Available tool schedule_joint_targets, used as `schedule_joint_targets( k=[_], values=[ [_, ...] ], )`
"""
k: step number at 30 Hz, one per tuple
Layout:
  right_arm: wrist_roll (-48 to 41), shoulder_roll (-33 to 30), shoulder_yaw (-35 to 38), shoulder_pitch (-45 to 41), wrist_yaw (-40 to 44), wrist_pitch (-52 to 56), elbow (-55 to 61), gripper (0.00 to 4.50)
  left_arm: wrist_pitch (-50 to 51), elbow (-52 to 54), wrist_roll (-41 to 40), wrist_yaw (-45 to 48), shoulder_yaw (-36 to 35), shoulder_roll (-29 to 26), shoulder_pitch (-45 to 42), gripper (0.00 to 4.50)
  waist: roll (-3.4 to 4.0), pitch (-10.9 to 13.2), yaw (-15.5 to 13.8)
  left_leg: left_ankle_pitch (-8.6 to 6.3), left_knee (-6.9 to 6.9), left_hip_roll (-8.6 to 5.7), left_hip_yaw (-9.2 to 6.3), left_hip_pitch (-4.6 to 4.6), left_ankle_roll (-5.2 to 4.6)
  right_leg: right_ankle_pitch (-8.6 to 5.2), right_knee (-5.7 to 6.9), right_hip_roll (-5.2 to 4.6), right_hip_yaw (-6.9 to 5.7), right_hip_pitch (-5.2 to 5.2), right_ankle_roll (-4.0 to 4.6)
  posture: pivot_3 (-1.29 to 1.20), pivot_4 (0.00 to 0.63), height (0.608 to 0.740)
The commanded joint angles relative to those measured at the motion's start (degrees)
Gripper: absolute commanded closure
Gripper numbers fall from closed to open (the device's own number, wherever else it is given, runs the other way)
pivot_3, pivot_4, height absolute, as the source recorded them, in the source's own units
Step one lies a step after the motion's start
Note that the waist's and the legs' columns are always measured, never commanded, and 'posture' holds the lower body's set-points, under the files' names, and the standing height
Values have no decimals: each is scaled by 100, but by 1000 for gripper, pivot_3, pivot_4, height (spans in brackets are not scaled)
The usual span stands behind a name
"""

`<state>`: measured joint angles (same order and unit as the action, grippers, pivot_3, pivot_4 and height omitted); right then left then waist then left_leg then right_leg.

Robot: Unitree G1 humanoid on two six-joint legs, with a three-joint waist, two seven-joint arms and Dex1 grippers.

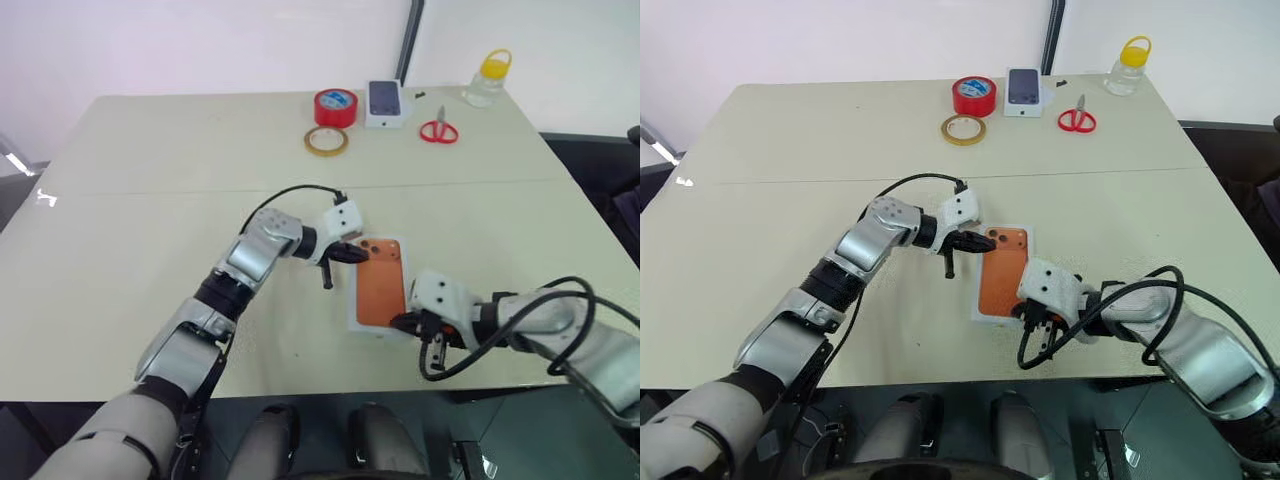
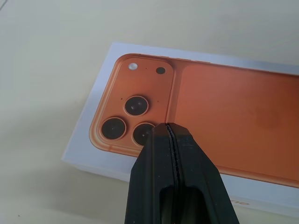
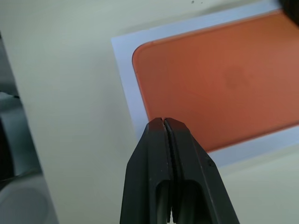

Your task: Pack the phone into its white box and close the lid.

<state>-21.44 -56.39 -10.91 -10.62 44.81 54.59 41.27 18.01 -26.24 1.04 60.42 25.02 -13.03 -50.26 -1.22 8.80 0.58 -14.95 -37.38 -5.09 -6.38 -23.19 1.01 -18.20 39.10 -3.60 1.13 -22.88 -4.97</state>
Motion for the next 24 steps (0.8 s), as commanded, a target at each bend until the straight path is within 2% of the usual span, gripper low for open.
schedule_joint_targets(
  k=[1,4,7,9,13,17,24],
  values=[
    [85,77,192,-17,-202,36,-98,4446,49,-155,-86,-279,-277,140,16,4500,-1,-1,-9,-1,0,0,-2,15,-1,0,-3,0,-1,17,-1,0,150,740],
    [-11,112,654,14,-94,-350,-182,4446,69,-169,-393,-613,-828,290,-163,4500,-3,2,1,-4,-2,-2,-2,15,-6,0,-5,-1,-1,19,-6,0,150,740],
    [107,558,1251,-118,-392,-1106,-629,4446,224,278,-850,-1071,-1822,-124,-158,4500,-11,8,69,0,0,1,0,-15,0,1,9,3,5,-25,-6,0,150,740],
    [68,636,1473,-169,-331,-1283,-955,4446,327,579,-925,-1223,-2062,-343,-10,4500,-7,6,73,17,6,2,4,-18,29,1,24,6,13,-44,-5,0,150,740],
    [-423,921,2049,-607,-94,-1367,-1972,4446,771,1658,-1063,-1512,-2658,-1081,846,4500,-3,4,44,28,11,0,6,-13,49,2,23,5,18,-38,-5,0,150,740],
    [-582,1009,2329,-884,129,-1542,-2819,4446,1011,2386,-1163,-1902,-3062,-1369,1609,4500,-6,5,-15,28,8,-2,3,-18,48,2,18,2,15,-37,-4,0,150,740],
    [-411,1105,2222,-1085,316,-2075,-3697,4446,1246,3433,-1361,-2402,-3596,-1512,3057,4500,-4,4,26,25,10,-2,4,-18,44,2,10,-1,15,-36,-4,0,150,740]
  ],
)
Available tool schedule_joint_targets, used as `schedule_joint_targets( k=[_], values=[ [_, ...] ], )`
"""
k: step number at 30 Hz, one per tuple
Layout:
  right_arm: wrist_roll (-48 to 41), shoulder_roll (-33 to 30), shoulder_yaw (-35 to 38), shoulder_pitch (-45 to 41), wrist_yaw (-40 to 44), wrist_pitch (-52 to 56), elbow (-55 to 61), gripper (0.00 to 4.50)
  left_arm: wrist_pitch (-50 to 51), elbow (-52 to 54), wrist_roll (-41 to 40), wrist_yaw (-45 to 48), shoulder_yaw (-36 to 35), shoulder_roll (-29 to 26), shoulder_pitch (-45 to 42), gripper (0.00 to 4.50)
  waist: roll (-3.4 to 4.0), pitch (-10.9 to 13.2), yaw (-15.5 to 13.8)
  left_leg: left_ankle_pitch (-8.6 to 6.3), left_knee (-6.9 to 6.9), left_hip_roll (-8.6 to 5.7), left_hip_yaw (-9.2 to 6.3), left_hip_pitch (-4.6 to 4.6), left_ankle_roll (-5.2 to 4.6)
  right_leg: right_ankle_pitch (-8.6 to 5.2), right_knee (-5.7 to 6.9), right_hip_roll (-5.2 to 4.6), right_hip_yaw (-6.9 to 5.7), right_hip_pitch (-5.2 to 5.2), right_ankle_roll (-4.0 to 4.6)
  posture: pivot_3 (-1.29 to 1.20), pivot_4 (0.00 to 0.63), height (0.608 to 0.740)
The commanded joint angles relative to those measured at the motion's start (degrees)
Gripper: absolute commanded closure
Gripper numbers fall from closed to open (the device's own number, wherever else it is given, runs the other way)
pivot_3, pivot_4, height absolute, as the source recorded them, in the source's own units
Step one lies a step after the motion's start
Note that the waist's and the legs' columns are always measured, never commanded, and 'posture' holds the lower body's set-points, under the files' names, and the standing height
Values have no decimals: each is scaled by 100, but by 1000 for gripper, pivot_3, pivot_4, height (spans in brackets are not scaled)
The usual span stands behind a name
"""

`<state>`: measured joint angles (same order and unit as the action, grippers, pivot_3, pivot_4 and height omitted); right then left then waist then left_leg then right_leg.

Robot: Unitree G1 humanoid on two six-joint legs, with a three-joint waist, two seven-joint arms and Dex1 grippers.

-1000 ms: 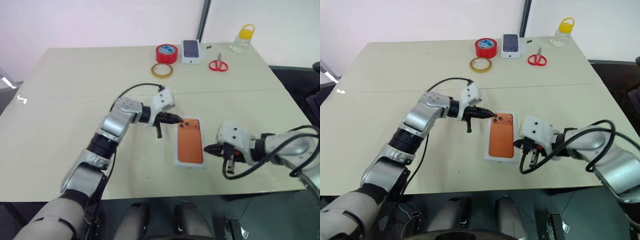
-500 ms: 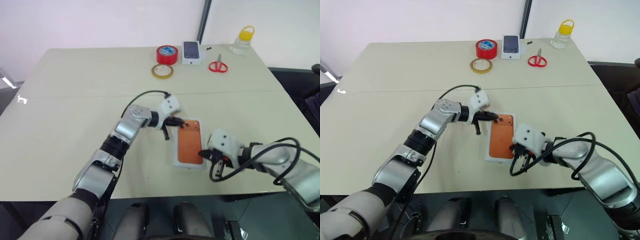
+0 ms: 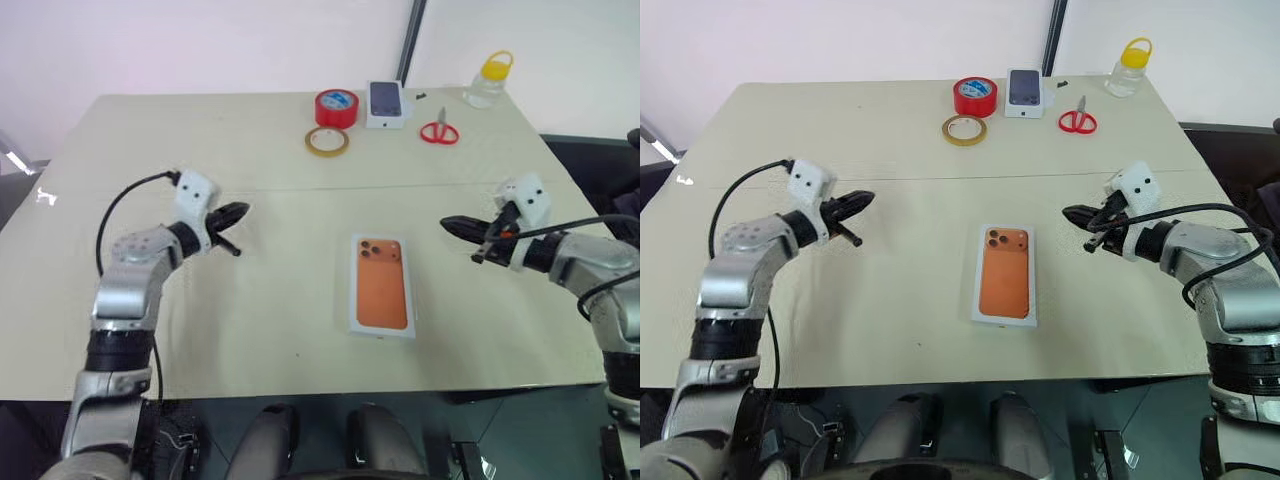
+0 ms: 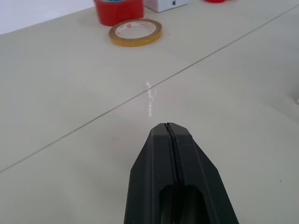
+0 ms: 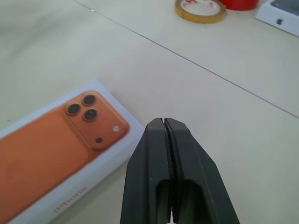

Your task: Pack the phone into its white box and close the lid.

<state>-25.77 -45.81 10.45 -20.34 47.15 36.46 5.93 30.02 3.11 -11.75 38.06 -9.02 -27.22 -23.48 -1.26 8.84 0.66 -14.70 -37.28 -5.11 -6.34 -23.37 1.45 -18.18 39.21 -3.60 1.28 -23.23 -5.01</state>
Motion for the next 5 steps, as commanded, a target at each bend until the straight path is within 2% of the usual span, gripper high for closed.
schedule_joint_targets(
  k=[1,5],
  values=[
    [-10,72,42,-131,132,-271,-184,4446,67,607,-113,-210,-249,-103,575,4500,1,0,23,0,1,1,2,2,0,0,1,0,2,0,0,0,150,740],
    [-116,136,-77,-258,347,-283,-259,4446,-25,749,-176,-400,-341,-31,1030,4500,3,0,14,-11,4,4,1,4,-19,1,6,3,1,-1,2,0,150,740]
  ],
)
